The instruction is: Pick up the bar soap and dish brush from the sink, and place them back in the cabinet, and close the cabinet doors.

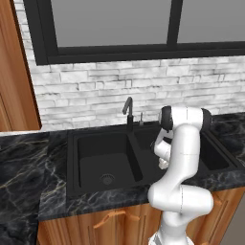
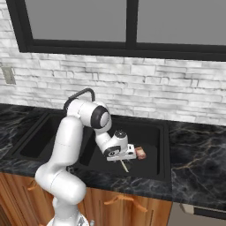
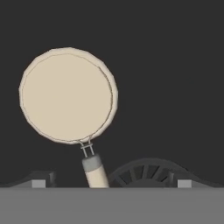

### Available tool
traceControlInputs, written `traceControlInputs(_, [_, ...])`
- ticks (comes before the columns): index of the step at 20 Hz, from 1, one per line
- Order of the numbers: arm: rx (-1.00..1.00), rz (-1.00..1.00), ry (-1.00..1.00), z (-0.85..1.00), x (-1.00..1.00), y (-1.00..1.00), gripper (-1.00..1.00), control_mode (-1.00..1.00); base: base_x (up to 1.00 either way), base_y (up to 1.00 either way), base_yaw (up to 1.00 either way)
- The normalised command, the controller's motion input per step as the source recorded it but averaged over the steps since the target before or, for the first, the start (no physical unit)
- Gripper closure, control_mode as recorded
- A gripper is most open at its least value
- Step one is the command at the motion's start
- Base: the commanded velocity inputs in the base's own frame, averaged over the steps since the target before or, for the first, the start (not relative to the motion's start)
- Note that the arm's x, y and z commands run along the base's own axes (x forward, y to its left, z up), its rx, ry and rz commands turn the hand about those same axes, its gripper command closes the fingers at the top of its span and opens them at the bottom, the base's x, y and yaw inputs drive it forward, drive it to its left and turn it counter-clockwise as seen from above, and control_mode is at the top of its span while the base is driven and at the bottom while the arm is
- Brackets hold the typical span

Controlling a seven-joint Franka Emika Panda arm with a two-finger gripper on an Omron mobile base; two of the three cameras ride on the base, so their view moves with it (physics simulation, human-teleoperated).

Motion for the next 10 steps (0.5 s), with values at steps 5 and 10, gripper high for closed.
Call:
traceControlInputs(5, [0.00,0.00,0.00,0.00,0.00,0.00,1.00,-1.00,0.00,0.00,0.00])
traceControlInputs(10, [0.00,0.00,0.00,0.00,0.00,0.00,1.00,-1.00,0.00,0.00,0.00])
